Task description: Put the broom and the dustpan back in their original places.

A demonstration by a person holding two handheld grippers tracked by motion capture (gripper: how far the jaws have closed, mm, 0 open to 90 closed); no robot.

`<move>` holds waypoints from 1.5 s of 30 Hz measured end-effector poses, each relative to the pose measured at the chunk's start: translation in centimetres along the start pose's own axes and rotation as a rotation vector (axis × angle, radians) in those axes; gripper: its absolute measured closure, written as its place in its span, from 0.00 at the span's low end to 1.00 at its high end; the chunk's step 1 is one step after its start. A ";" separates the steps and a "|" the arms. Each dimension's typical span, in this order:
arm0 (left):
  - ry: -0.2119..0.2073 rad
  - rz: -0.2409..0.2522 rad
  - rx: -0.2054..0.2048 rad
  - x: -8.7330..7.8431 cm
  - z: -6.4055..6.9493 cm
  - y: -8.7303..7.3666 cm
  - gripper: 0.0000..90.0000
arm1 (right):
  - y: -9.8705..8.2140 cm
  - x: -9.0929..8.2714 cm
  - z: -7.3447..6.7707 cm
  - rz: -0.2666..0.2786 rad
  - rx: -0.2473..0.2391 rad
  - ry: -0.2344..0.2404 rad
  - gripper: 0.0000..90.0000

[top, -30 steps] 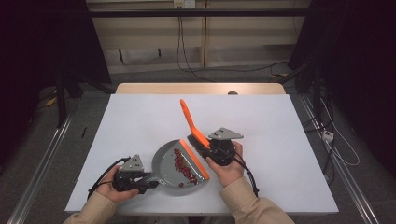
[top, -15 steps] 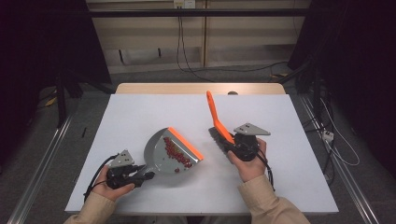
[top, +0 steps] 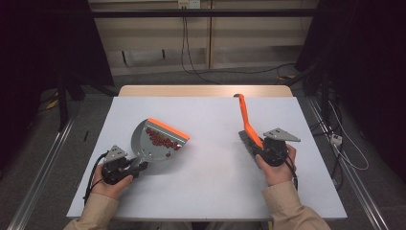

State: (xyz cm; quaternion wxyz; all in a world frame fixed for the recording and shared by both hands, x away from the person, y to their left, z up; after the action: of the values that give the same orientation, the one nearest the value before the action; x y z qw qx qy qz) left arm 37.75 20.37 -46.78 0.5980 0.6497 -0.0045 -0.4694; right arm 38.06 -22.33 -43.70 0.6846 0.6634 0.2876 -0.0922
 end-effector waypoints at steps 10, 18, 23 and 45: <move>0.084 -0.015 -0.053 0.5 -1.4 -0.2 0.70 | -0.7 -0.1 1.9 -0.012 0.001 -0.046 0.79; 0.120 -0.045 -0.096 0.5 -1.9 -0.5 0.70 | -1.0 -0.1 3.1 -0.022 -0.009 -0.093 0.79; 0.134 -0.054 -0.112 0.5 -2.1 -0.6 0.70 | -1.2 -0.1 4.1 -0.028 -0.014 -0.134 0.79; 0.086 -0.056 -0.143 0.6 -1.1 -0.8 0.60 | -2.6 0.7 4.5 -0.071 -0.042 -0.186 0.77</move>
State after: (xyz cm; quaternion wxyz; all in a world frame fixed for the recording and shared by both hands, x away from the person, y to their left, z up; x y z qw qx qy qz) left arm 38.35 21.15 -47.92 0.6292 0.6246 0.0729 -0.4567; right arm 38.55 -26.79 -46.46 0.7185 0.6269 0.2479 -0.1713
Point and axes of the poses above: each handheld gripper's, and its own axes: x roughly forward along the jaws, y roughly out of its top, z roughly to its right, the point moved 5 cm from there along x, roughly forward along the jaws, and after that the axes turned 2 degrees about -y, right-handed, at the moved point
